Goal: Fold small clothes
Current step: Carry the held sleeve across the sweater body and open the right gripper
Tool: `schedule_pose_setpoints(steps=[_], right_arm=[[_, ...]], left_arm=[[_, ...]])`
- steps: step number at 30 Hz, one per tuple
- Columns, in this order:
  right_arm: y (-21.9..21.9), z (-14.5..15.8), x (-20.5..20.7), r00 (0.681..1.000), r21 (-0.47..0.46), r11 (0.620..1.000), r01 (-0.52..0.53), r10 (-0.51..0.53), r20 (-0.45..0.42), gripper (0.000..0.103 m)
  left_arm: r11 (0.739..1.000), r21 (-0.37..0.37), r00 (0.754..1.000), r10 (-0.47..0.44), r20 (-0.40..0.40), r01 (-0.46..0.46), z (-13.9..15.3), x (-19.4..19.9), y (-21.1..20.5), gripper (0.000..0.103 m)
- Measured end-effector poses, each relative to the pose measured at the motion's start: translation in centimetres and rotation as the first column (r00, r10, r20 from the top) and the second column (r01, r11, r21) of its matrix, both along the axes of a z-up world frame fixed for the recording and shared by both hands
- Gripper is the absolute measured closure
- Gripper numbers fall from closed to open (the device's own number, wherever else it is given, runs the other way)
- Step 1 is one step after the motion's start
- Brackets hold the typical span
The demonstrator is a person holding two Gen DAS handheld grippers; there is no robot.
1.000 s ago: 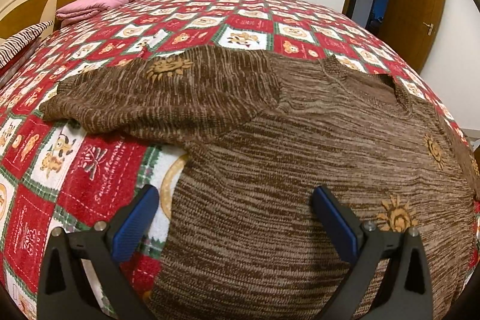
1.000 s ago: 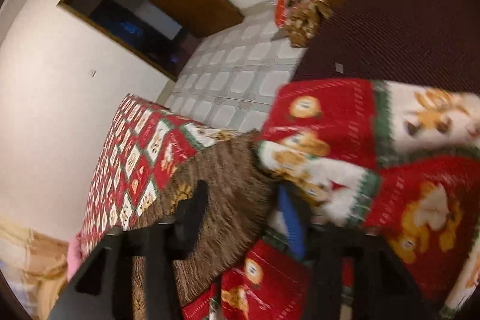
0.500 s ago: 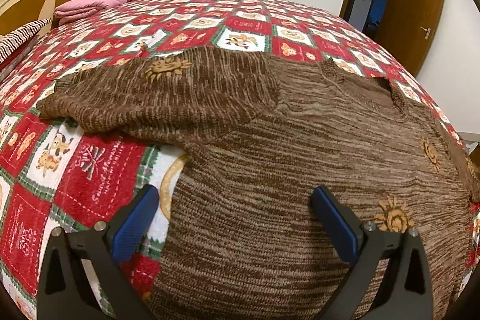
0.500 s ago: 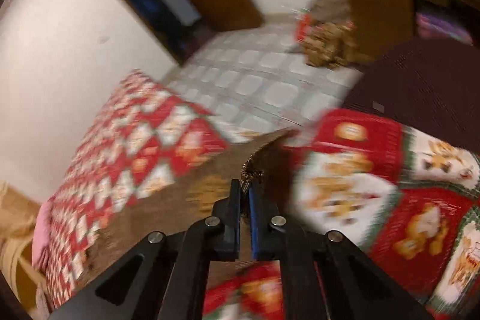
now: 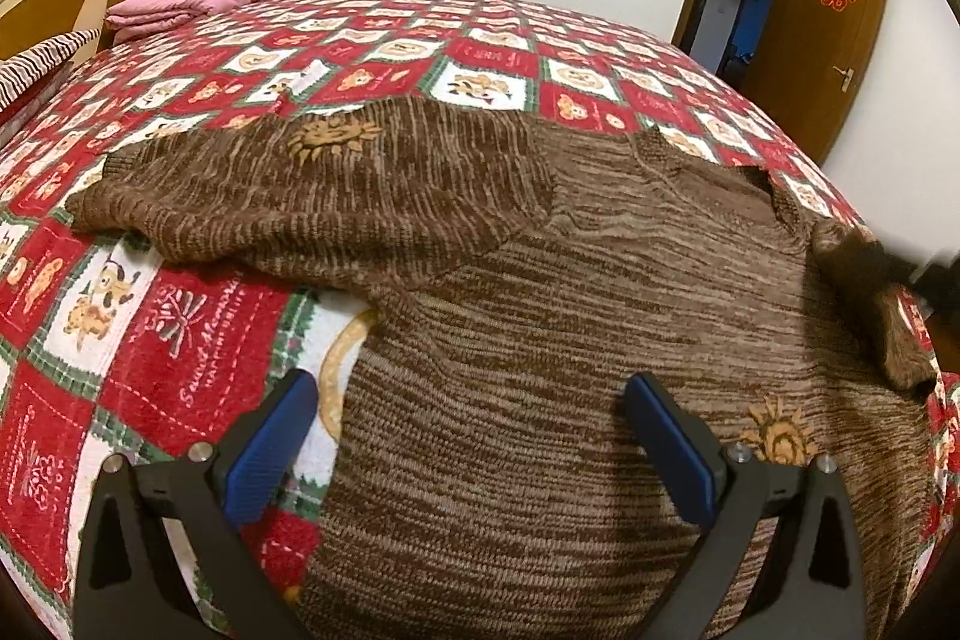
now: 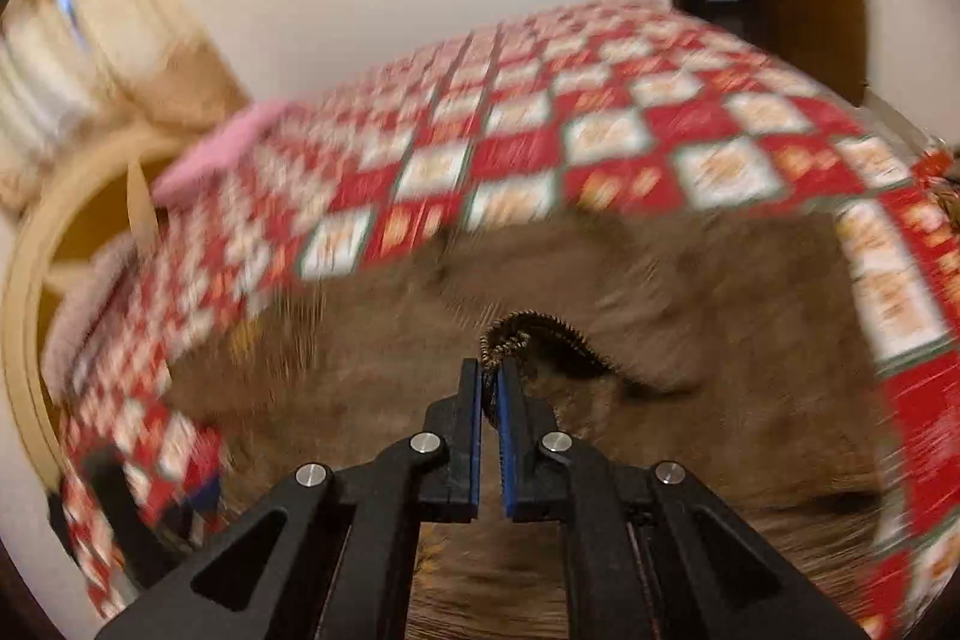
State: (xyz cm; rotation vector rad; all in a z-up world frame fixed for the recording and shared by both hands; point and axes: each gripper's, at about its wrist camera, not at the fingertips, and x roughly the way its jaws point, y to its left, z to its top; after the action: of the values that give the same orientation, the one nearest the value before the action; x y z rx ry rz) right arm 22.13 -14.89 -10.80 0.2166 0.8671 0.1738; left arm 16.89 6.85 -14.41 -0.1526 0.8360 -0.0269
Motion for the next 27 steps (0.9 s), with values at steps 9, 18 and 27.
schedule_pose_setpoints(steps=[9, 18, 27], right_arm=[[1.4, -4.1, -0.1, 0.99, 0.043, 0.993, -0.114, 0.117, -0.077, 0.073], [-7.3, 0.3, -2.2, 0.989, 0.267, 0.958, 0.107, -0.13, 0.071, 0.044], [-6.0, -3.8, 4.6, 0.988, 0.223, 0.965, 0.136, -0.115, -0.105, 0.069]], left_arm=[[1.0, -0.012, 1.0, -0.002, 0.006, 0.002, 0.1, -0.1, 0.1, 0.0], [1.0, -0.014, 1.0, -0.002, 0.007, 0.002, 0.0, -0.2, 0.1, 0.0], [1.0, -0.012, 1.0, -0.002, 0.007, 0.002, 0.0, -0.2, 0.1, 0.0]])
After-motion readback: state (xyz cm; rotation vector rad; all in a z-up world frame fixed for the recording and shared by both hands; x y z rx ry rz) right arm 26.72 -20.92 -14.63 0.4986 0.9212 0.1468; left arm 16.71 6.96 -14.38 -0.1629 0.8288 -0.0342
